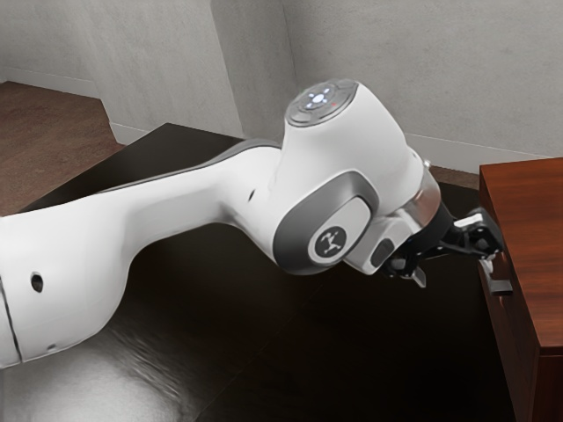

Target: Pull the drawer handle with one arm to open the drawer

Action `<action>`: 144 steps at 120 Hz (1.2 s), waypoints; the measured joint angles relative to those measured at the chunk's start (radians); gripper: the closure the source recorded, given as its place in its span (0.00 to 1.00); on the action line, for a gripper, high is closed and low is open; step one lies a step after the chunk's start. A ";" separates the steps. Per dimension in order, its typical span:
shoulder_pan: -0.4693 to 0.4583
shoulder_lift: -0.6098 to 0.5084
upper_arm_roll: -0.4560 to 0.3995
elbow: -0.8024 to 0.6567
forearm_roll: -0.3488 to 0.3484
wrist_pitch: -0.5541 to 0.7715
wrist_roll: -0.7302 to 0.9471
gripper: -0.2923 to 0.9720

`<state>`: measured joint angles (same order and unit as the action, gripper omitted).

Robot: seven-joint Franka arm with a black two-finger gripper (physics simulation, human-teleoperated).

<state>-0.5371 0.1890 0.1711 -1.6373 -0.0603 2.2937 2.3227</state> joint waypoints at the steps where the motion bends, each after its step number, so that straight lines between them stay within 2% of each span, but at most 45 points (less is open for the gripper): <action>1: 0.000 0.000 0.000 0.000 0.000 0.000 0.000 0.25; 22: -0.001 0.001 -0.001 0.001 -0.001 0.002 -0.004 0.36; 49: 0.006 0.029 -0.008 0.053 -0.001 0.008 -0.009 0.40; 54: 0.042 0.041 -0.036 0.058 -0.001 0.008 -0.010 0.41; 65: 0.172 0.056 -0.162 0.061 0.002 0.010 -0.010 0.39; 78: 0.209 0.061 -0.214 0.062 0.007 0.010 -0.012 0.41; 104: 0.215 0.053 -0.222 0.049 0.021 0.011 -0.014 0.42; 128: 0.215 -0.013 -0.219 -0.019 0.038 0.011 -0.016 0.45; 144: 0.230 -0.029 -0.217 -0.050 0.040 0.017 -0.016 0.42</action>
<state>-0.3069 0.1603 -0.0463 -1.6871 -0.0200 2.3102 2.3066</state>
